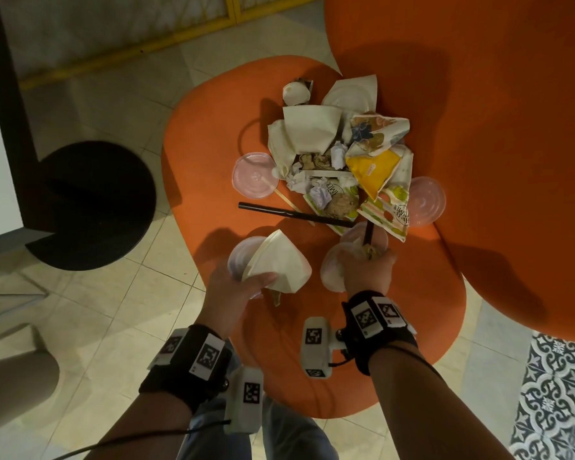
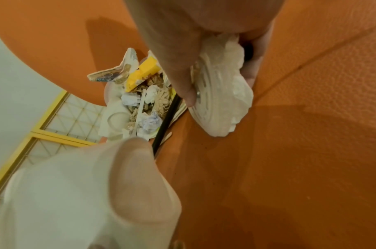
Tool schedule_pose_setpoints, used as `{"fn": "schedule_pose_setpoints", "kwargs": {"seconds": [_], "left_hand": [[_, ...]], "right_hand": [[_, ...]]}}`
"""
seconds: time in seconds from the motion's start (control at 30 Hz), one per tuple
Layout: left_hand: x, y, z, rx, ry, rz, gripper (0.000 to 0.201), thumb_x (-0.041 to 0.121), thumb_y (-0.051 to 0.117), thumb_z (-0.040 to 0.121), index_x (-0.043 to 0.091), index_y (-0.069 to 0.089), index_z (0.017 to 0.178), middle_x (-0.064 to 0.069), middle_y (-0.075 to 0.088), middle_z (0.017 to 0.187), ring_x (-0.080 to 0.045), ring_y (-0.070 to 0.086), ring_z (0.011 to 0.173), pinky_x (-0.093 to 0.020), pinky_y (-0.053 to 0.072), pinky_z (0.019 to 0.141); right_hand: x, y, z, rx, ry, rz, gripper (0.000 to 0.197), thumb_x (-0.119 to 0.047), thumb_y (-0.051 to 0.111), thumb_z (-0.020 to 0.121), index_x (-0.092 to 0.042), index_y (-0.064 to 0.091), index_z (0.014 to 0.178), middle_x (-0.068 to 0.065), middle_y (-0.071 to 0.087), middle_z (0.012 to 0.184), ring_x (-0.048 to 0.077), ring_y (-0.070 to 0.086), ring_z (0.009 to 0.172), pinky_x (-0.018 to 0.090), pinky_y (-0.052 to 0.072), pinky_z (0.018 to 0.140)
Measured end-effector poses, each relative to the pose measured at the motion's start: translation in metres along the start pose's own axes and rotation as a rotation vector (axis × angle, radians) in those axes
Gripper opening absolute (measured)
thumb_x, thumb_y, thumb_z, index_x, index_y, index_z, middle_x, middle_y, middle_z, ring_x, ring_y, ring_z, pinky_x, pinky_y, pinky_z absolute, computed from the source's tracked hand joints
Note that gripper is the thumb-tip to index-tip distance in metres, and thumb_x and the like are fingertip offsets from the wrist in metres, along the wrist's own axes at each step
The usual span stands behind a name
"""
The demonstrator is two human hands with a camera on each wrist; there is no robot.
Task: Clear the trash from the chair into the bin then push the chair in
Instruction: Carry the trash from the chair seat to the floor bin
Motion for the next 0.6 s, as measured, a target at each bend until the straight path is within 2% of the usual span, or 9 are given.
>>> {"fn": "schedule_pose_setpoints", "kwargs": {"seconds": [0.1,0.27,0.33,0.4,0.43,0.5,0.57,0.6], "left_hand": [[-0.002,-0.002,-0.001,0.009,-0.012,0.011,0.058,0.020,0.081,0.071,0.011,0.053,0.121,-0.008,0.066,0.102,-0.017,0.066,0.084,-0.013,0.052,0.054],[-0.006,-0.006,-0.004,-0.006,-0.021,0.004,0.050,0.017,0.080,0.072,0.017,0.052,0.114,0.002,0.063,0.089,-0.011,0.063,0.077,-0.012,0.049,0.052],[-0.005,-0.008,-0.007,-0.002,-0.011,-0.019,0.043,0.010,0.077,0.074,0.017,0.051,0.108,0.004,0.060,0.082,-0.009,0.060,0.071,-0.009,0.047,0.047],[-0.010,-0.012,-0.007,0.015,-0.002,-0.022,0.043,0.008,0.077,0.074,0.015,0.052,0.107,0.001,0.060,0.082,-0.009,0.059,0.070,-0.007,0.045,0.045],[-0.012,-0.014,-0.007,0.029,-0.004,-0.016,0.045,0.011,0.079,0.072,0.013,0.053,0.109,-0.002,0.061,0.084,-0.010,0.059,0.071,-0.008,0.046,0.047],[-0.018,-0.017,-0.004,0.038,-0.035,0.005,0.052,0.019,0.080,0.071,0.008,0.052,0.114,-0.011,0.063,0.093,-0.015,0.060,0.075,-0.016,0.050,0.060],[-0.022,-0.020,-0.004,0.010,-0.068,0.014,0.057,0.024,0.079,0.072,0.002,0.051,0.117,-0.023,0.064,0.104,-0.015,0.058,0.073,-0.031,0.052,0.075],[-0.022,-0.022,-0.006,-0.004,-0.058,0.012,0.056,0.022,0.078,0.074,0.002,0.051,0.118,-0.021,0.064,0.108,-0.014,0.059,0.075,-0.035,0.052,0.080]], "right_hand": [[-0.001,0.005,-0.004,-0.022,-0.016,-0.021,0.072,-0.019,0.067,0.082,-0.016,0.025,0.140,0.015,0.058,0.124,0.036,0.059,0.108,0.044,0.052,0.085],[0.004,0.009,-0.008,-0.028,-0.016,-0.001,0.063,-0.016,0.066,0.083,-0.015,0.030,0.135,0.015,0.056,0.125,0.035,0.059,0.109,0.040,0.050,0.081],[0.006,0.007,-0.008,-0.035,0.001,0.056,0.067,-0.016,0.068,0.083,-0.013,0.030,0.137,0.014,0.056,0.126,0.034,0.058,0.110,0.036,0.047,0.080],[0.010,0.004,-0.008,-0.040,0.021,0.101,0.076,-0.018,0.071,0.081,-0.012,0.027,0.143,0.013,0.054,0.130,0.033,0.057,0.114,0.035,0.047,0.082],[0.013,0.002,-0.009,-0.044,0.029,0.125,0.080,-0.019,0.072,0.080,-0.013,0.026,0.144,0.012,0.053,0.131,0.033,0.057,0.115,0.037,0.049,0.084],[0.022,-0.001,-0.013,-0.053,0.051,0.184,0.084,-0.018,0.074,0.077,-0.016,0.026,0.146,0.011,0.054,0.132,0.033,0.058,0.113,0.042,0.051,0.089],[0.031,-0.005,-0.019,-0.074,0.075,0.247,0.086,-0.015,0.075,0.076,-0.017,0.027,0.147,0.010,0.056,0.129,0.031,0.059,0.109,0.039,0.050,0.084],[0.036,-0.006,-0.021,-0.088,0.085,0.268,0.085,-0.015,0.075,0.075,-0.018,0.028,0.146,0.010,0.057,0.126,0.031,0.060,0.105,0.037,0.049,0.080]]}}
Point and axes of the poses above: each hand's wrist, its own z-axis towards the middle knuckle, its own y-axis out of the palm, x = y × z, the point moved 3 cm from there along z, towards the middle knuckle
